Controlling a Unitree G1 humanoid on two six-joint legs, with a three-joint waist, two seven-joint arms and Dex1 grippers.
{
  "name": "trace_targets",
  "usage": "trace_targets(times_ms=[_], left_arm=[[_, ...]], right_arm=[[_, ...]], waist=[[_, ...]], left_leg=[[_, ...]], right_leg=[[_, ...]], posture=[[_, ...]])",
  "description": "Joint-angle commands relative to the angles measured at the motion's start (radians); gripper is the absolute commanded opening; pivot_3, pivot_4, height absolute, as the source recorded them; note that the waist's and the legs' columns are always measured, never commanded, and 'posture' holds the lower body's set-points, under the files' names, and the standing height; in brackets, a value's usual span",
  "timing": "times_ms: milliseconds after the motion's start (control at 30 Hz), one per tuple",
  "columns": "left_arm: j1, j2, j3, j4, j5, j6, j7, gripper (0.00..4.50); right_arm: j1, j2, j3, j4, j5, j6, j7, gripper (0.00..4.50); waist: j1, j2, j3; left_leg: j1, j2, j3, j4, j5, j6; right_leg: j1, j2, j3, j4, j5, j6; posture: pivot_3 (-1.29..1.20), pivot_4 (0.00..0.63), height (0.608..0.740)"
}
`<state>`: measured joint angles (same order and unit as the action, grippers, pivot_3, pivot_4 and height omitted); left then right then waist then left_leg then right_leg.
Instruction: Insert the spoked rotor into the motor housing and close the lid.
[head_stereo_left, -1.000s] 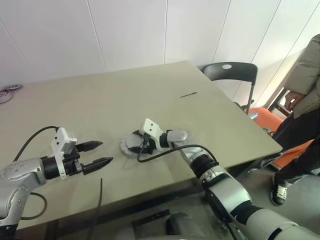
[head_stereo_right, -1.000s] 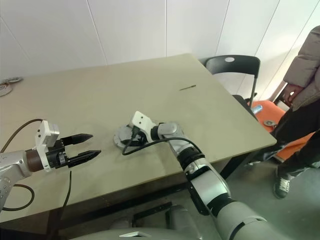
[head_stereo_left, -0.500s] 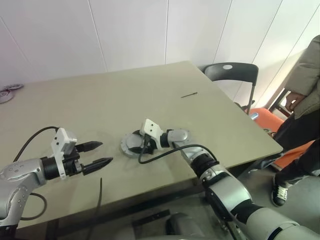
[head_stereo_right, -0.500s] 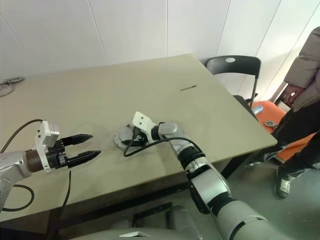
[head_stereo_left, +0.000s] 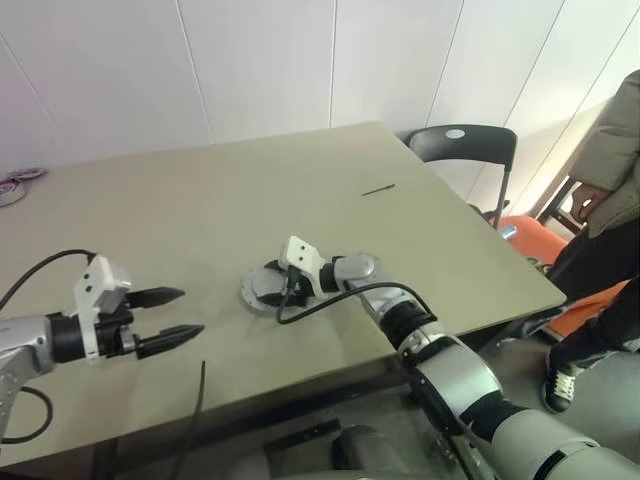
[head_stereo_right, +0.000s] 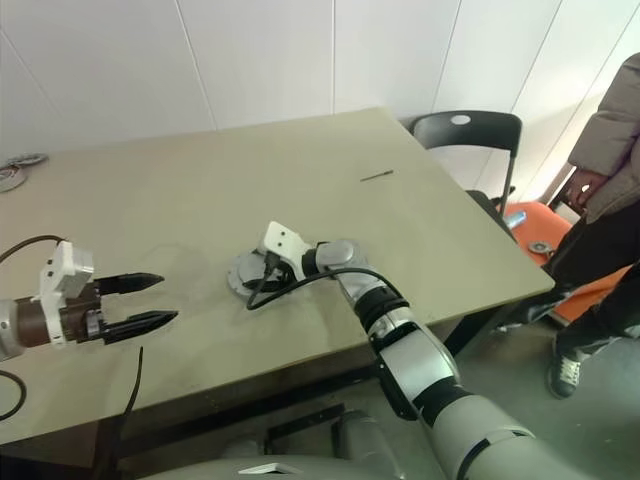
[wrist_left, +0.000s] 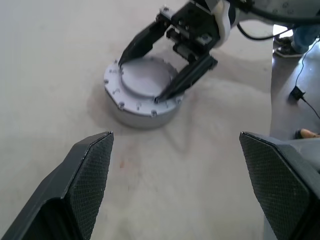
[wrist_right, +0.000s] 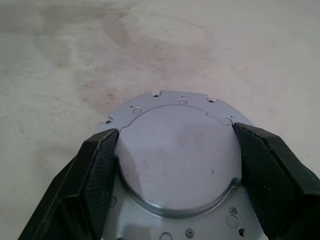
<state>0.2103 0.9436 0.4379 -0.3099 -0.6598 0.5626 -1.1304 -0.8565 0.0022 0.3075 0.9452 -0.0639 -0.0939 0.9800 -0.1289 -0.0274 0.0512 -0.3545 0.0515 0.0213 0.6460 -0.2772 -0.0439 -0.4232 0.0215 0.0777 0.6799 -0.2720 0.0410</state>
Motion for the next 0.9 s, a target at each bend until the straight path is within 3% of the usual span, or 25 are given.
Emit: trace_targets(times_ms=[33, 500, 900], left_arm=[[0.038, 0.012, 0.059, -0.068, -0.028, 0.014, -0.014, 4.33], [0.118, -0.034, 0.082, -0.136, -0.037, 0.016, 0.015, 4.33], [0.191, -0.075, 0.072, -0.191, -0.034, 0.005, 0.03, 4.33]], right_arm=[[0.005, -0.008, 0.013, 0.018, -0.018, 0.021, 0.029, 3.24], [-0.013, -0.021, 0.039, 0.039, -0.034, 0.002, 0.152, 3.24], [-0.034, 0.01, 0.062, 0.123, -0.087, -0.057, 0.129, 3.24]], waist=[[0.0, 0.0, 0.0], [0.001, 0.001, 0.0], [-0.002, 0.0, -0.002]], left_leg=[[0.0, 0.0, 0.0, 0.0, 0.0, 0.0], [-0.002, 0.0, 0.0, -0.004, -0.001, 0.001], [0.001, 0.0, 0.0, -0.013, -0.001, 0.001]], right_leg=[[0.0, 0.0, 0.0, 0.0, 0.0, 0.0], [0.0, 0.0, 0.0, -0.007, 0.0, 0.001], [0.001, 0.0, 0.0, -0.013, 0.004, 0.0]], posture=[[0.0, 0.0, 0.74], [0.0, 0.0, 0.74], [0.0, 0.0, 0.74]])
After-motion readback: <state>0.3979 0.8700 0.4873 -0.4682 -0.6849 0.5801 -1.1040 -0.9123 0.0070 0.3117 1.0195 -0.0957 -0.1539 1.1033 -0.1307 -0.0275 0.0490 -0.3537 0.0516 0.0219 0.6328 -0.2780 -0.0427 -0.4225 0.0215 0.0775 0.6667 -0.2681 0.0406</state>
